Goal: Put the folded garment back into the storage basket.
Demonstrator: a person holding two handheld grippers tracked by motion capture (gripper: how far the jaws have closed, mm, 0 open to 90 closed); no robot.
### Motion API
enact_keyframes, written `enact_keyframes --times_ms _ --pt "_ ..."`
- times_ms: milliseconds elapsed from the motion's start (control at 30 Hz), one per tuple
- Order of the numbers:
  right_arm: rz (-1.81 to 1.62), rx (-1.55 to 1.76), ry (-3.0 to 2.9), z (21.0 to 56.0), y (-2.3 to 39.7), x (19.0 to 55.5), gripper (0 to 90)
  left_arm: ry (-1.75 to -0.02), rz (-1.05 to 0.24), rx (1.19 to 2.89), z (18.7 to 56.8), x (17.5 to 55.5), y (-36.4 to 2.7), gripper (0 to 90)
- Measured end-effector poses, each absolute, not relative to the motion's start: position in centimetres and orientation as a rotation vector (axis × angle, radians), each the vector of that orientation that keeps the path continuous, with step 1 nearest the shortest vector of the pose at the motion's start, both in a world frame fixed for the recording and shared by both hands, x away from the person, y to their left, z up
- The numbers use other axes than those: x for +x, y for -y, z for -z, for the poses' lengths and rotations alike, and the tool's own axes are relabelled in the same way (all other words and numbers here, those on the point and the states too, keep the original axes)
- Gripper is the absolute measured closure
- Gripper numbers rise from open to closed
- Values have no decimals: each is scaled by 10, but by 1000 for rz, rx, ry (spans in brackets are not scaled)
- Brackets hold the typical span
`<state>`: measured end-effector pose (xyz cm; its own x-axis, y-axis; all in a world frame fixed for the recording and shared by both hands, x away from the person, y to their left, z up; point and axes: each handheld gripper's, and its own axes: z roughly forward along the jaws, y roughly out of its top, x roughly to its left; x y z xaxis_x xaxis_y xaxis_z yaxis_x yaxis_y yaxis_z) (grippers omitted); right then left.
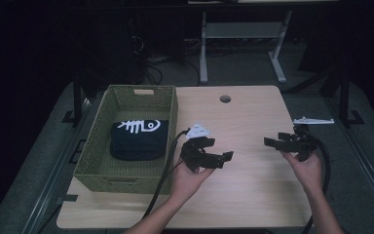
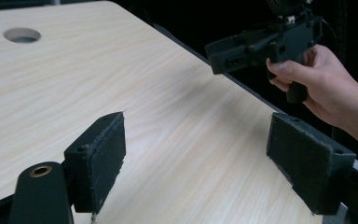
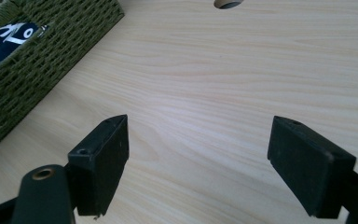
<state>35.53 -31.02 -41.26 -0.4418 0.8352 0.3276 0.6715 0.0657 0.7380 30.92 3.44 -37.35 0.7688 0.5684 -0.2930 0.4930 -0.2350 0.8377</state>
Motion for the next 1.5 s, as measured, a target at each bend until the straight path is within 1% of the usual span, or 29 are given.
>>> enact_keyframes --times_ms 367,700,1167,1433,1500 --pt "-1297 1535 -2158 422 315 343 203 -770 -72 1917 396 287 -33 189" --pt "-1281 1521 -2153 435 317 323 205 -729 -83 1939 413 261 -37 189" --pt "-1242 1541 -2146 455 321 300 203 -696 -91 1985 426 243 -38 190" --pt "-1257 1540 -2120 462 322 279 212 -694 -65 1993 437 234 -41 189" --pt "-1261 1525 -2115 463 319 273 213 -689 -79 2003 437 233 -41 188"
